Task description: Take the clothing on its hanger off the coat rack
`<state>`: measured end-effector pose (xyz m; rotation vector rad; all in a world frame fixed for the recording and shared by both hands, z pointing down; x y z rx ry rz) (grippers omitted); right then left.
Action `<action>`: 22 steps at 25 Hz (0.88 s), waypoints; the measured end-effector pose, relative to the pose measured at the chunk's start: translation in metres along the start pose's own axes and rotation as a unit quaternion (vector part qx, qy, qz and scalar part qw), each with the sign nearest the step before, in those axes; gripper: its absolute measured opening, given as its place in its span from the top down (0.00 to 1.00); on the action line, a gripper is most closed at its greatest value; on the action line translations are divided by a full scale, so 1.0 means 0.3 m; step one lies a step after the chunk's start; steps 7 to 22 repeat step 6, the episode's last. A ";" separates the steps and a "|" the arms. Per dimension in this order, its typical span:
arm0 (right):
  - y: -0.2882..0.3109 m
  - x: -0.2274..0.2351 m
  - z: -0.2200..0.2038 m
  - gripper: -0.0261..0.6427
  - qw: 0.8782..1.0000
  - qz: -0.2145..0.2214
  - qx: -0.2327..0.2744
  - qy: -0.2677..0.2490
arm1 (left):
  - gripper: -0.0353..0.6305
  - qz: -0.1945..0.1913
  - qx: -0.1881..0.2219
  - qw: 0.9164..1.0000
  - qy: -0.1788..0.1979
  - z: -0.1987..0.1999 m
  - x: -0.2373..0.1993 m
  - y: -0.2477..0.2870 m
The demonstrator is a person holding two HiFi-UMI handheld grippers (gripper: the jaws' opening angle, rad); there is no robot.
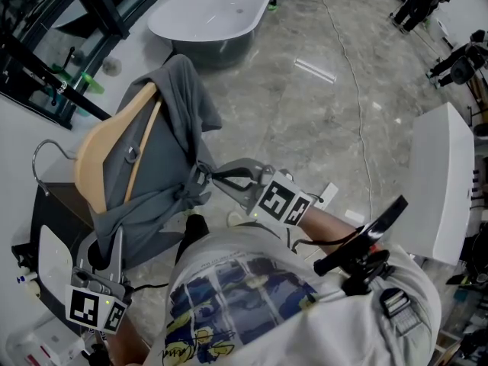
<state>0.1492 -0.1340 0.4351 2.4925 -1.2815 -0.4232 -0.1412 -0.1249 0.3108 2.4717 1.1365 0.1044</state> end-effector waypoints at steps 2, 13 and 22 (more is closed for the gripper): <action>0.027 0.012 0.007 0.96 1.000 0.001 -0.001 -0.001 | 0.94 -0.001 0.000 1.000 -0.002 0.000 -0.032 0.006; 0.085 0.043 0.023 0.96 1.000 0.003 -0.003 -0.005 | 0.94 0.000 0.000 1.000 -0.004 0.008 -0.102 0.018; 0.085 0.043 0.023 0.96 1.000 0.003 -0.003 -0.005 | 0.94 0.000 0.000 1.000 -0.004 0.008 -0.102 0.018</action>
Point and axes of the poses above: the fingertips, and each gripper's own axes: y forward along the fingers, x to its right, z out of its top, the point moved 9 cm from there along -y, backward along the fingers, and after that the axes turned 6 degrees about -y, right-handed, at the moved point
